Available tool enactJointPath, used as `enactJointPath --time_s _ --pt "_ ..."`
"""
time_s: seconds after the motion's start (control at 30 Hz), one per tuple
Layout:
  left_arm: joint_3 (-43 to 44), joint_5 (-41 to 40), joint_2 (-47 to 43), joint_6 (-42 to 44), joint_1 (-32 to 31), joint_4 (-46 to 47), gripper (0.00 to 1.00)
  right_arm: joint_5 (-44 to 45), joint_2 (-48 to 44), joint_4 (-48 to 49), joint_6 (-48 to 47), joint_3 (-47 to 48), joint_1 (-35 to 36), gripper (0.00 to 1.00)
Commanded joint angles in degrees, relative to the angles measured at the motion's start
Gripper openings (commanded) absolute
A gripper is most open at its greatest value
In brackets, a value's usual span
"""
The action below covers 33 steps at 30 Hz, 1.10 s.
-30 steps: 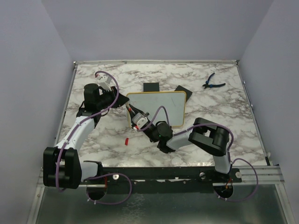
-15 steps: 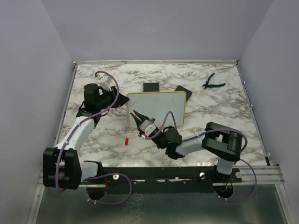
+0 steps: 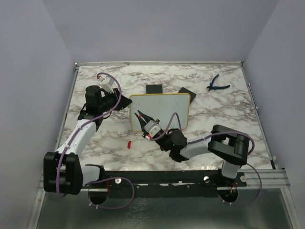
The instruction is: Write a sentence on the whiteboard
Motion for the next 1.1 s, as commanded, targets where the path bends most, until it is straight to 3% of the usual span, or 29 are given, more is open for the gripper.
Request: enactJointPath --time_s 0.0,1.07 --pt "-0.22 0.66 -1.56 -0.19 -0.37 0.81 0.13 1.35 2.01 12.52 -0.60 2.22 -1.09 0.01" --pt "-0.09 -0.13 -1.53 0.33 -0.34 0.30 0.13 2.71 3.69 12.52 1.73 1.70 -3.08 0.01"
